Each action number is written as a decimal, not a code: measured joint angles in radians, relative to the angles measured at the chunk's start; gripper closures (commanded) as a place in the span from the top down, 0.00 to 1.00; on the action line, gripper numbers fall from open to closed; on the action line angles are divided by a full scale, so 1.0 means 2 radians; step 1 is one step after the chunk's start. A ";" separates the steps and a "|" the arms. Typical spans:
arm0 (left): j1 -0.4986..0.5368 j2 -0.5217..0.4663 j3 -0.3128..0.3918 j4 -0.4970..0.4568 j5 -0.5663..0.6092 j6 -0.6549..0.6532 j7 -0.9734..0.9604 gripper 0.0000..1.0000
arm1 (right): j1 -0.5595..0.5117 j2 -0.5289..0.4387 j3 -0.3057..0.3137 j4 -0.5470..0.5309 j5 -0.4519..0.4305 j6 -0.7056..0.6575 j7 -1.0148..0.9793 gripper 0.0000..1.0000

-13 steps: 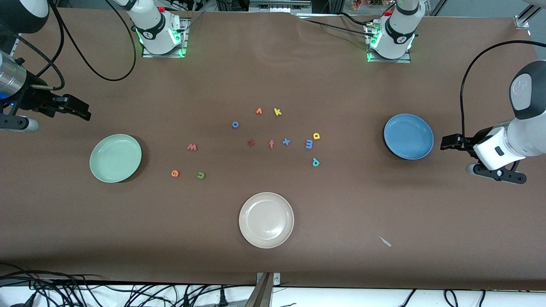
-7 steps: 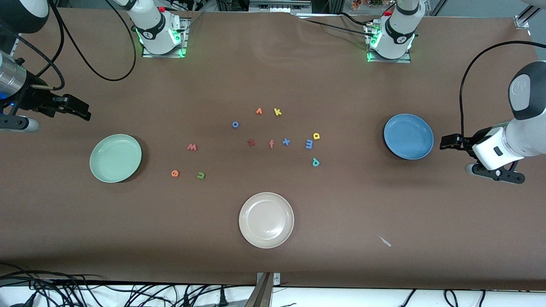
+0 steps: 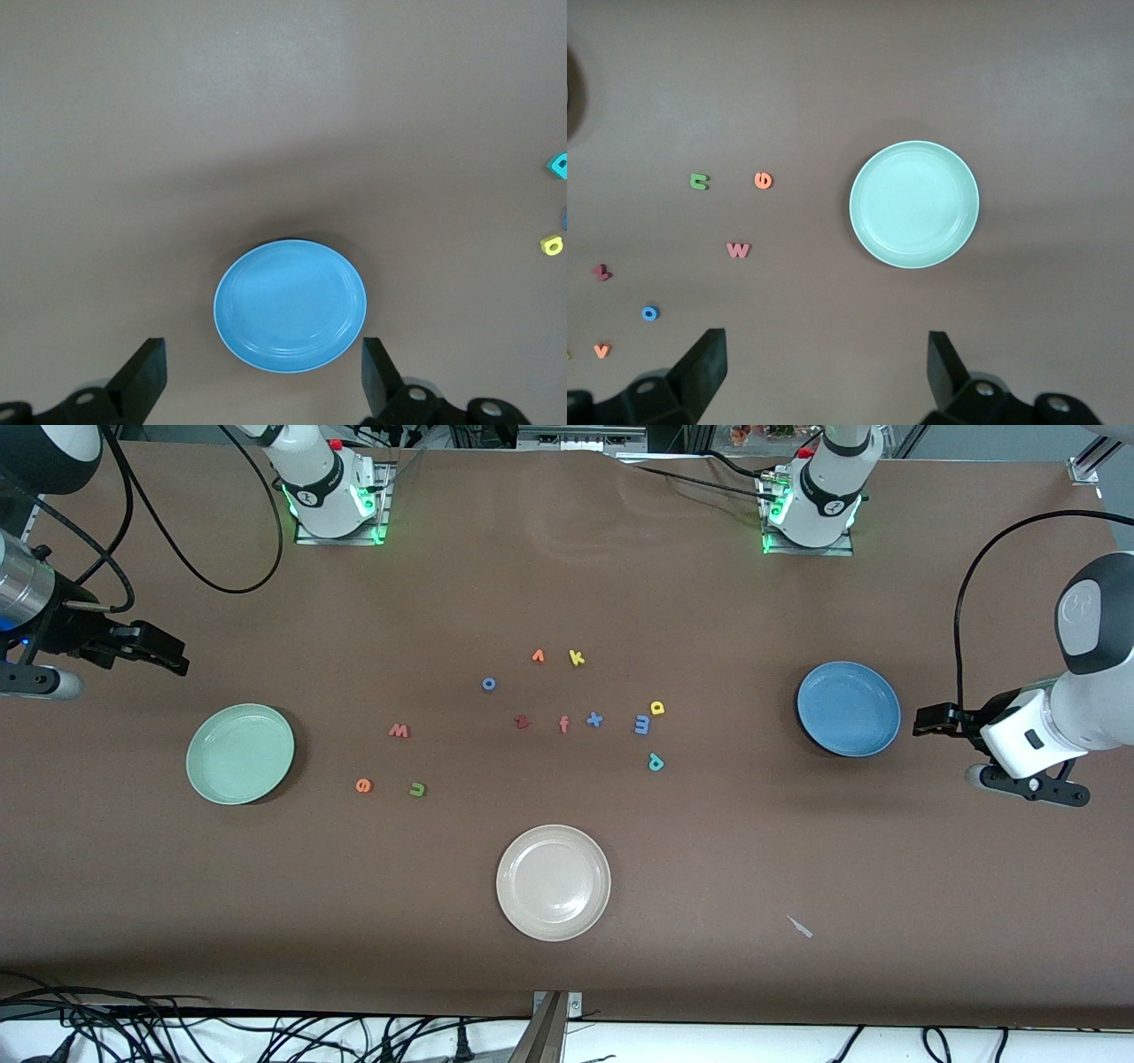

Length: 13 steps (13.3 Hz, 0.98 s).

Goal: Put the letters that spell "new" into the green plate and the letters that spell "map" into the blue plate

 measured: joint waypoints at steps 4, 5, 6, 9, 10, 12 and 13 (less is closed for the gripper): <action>0.000 0.000 0.000 0.000 0.000 0.001 0.000 0.98 | 0.000 0.000 0.000 0.000 0.000 0.000 0.000 1.00; 0.000 0.000 0.000 0.000 0.000 0.002 0.000 0.98 | 0.000 0.000 0.000 0.000 0.000 0.000 0.000 1.00; 0.000 0.000 0.000 0.000 0.000 0.002 0.000 0.98 | 0.000 0.000 0.000 0.000 0.000 0.000 0.000 1.00; 0.000 0.000 0.000 0.000 0.000 0.002 0.000 0.98 | 0.000 0.000 0.000 0.000 0.000 0.000 0.000 1.00; 0.000 0.000 0.000 0.000 0.000 0.002 0.000 0.98 | 0.000 0.000 0.000 0.000 0.000 0.000 0.000 1.00; 0.000 0.000 0.000 0.000 0.000 0.005 0.000 0.98 | 0.000 0.000 0.000 0.000 0.000 0.000 0.000 1.00; 0.000 0.000 0.000 0.000 0.000 0.006 0.000 0.98 | 0.000 0.000 0.000 0.000 0.000 0.000 0.000 1.00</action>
